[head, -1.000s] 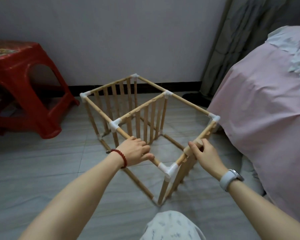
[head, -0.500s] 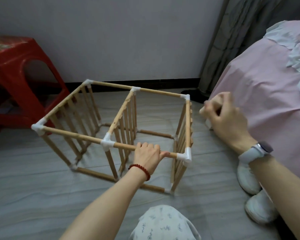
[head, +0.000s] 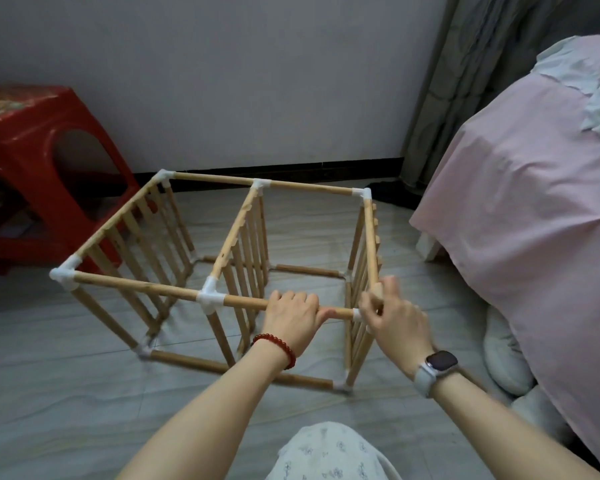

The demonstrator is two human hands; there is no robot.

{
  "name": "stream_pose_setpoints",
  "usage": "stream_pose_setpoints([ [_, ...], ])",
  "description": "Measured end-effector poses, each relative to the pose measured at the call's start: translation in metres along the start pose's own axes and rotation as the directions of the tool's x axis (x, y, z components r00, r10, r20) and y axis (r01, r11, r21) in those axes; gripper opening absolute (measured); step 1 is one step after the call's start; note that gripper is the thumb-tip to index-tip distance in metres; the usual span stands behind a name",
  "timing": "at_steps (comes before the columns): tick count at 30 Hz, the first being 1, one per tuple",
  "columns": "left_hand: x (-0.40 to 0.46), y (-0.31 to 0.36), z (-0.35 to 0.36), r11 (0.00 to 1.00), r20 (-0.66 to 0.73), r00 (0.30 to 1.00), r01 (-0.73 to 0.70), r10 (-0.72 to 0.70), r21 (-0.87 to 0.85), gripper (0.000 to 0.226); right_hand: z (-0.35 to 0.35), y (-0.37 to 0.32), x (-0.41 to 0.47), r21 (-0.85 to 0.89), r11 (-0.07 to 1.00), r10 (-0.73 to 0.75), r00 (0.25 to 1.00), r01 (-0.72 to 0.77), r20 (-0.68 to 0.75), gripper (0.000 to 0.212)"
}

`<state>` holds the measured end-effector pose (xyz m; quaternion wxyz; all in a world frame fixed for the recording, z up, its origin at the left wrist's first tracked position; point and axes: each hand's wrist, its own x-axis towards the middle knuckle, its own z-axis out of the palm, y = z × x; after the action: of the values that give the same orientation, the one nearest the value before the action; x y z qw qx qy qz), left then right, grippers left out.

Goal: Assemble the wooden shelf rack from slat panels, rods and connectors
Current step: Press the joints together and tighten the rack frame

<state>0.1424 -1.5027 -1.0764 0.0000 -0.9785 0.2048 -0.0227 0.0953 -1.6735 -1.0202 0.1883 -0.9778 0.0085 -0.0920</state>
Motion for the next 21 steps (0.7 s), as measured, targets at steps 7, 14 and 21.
stream_pose_setpoints([
  [7,-0.002,-0.002,-0.005,0.998,0.046,0.998,-0.032,0.034,-0.045,0.043,-0.026,0.0,0.035,0.213,0.97,-0.027,0.917,0.12,-0.398,0.02],
  [14,-0.013,-0.018,-0.002,0.993,-0.041,0.996,-0.077,0.074,-0.084,0.035,-0.011,-0.008,0.034,0.011,0.999,-0.048,0.996,0.049,-0.071,0.018],
  [21,-0.043,-0.06,0.001,0.997,-0.071,0.996,0.058,-0.055,0.052,0.045,0.021,0.0,-0.003,-0.069,0.996,0.054,0.998,-0.056,-0.026,0.023],
])
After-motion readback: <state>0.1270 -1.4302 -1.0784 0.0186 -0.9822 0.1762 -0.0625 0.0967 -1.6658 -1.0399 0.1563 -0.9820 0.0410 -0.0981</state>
